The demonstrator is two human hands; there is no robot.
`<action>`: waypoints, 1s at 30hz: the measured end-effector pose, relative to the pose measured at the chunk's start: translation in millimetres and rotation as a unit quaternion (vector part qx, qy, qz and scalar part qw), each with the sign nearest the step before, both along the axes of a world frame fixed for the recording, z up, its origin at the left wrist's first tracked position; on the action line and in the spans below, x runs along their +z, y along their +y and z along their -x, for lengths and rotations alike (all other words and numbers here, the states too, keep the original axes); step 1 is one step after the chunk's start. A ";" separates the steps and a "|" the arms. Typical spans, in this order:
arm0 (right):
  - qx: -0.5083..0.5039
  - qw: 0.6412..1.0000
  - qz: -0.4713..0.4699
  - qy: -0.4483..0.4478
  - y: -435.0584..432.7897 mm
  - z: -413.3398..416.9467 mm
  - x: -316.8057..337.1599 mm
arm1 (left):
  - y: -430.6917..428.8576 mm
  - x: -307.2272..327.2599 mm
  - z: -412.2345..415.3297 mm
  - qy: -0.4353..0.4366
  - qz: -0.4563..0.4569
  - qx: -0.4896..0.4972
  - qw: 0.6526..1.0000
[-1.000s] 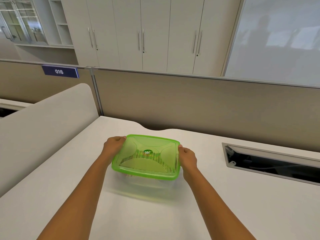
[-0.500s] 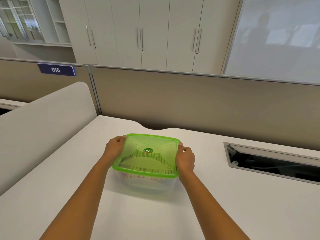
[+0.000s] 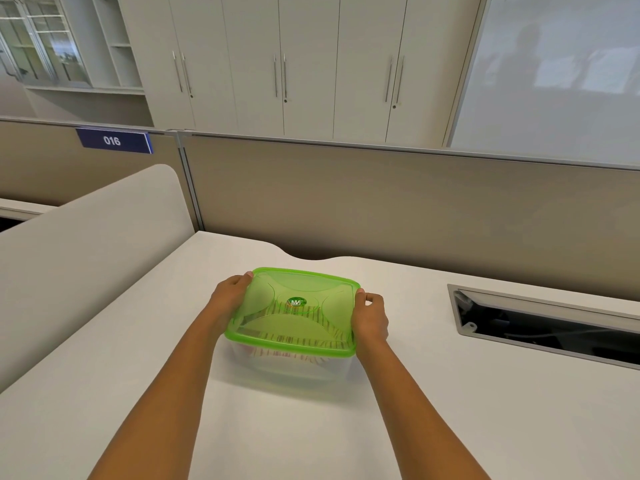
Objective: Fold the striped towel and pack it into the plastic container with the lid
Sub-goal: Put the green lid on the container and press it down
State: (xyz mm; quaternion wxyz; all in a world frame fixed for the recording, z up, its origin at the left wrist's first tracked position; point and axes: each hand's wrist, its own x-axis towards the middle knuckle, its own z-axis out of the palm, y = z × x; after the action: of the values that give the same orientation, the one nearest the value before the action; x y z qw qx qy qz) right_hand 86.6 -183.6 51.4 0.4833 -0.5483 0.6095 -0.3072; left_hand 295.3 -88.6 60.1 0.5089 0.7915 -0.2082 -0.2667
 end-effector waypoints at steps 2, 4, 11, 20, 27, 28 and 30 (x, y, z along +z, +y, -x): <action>-0.004 1.000 -0.003 -0.005 -0.9 -0.3 -0.7 | -0.1 0.1 0.4 0.011 0.011 -0.002 1.000; -0.004 1.000 -0.004 -0.005 -1.4 -0.3 -1.0 | 0.4 0.4 0.4 0.016 0.014 0.001 1.000; -0.007 1.000 0.000 -0.005 -1.3 -1.4 -1.7 | 1.1 -0.8 -0.4 0.018 0.023 0.007 1.000; -0.017 1.000 0.002 -0.009 1.3 -0.7 -2.2 | 4.3 -1.2 5.1 -0.096 -0.013 0.038 0.995; -0.016 0.999 -0.008 -0.035 2.1 -0.2 -1.6 | 7.8 3.0 9.9 -0.181 -0.016 0.097 0.979; -0.014 0.999 -0.011 -0.039 2.1 0.6 -1.1 | 8.0 5.1 12.0 -0.196 -0.020 0.106 0.975; -0.008 0.999 -0.015 -0.039 3.2 2.3 1.2 | 7.8 9.0 16.3 -0.217 -0.030 0.119 0.968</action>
State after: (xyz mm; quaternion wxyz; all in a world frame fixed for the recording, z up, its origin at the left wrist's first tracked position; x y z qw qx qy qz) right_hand 84.3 -180.4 52.6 0.5122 -0.5235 0.5992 -0.3233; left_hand 279.0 -80.8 69.1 0.4551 0.8647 -0.2102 -0.0322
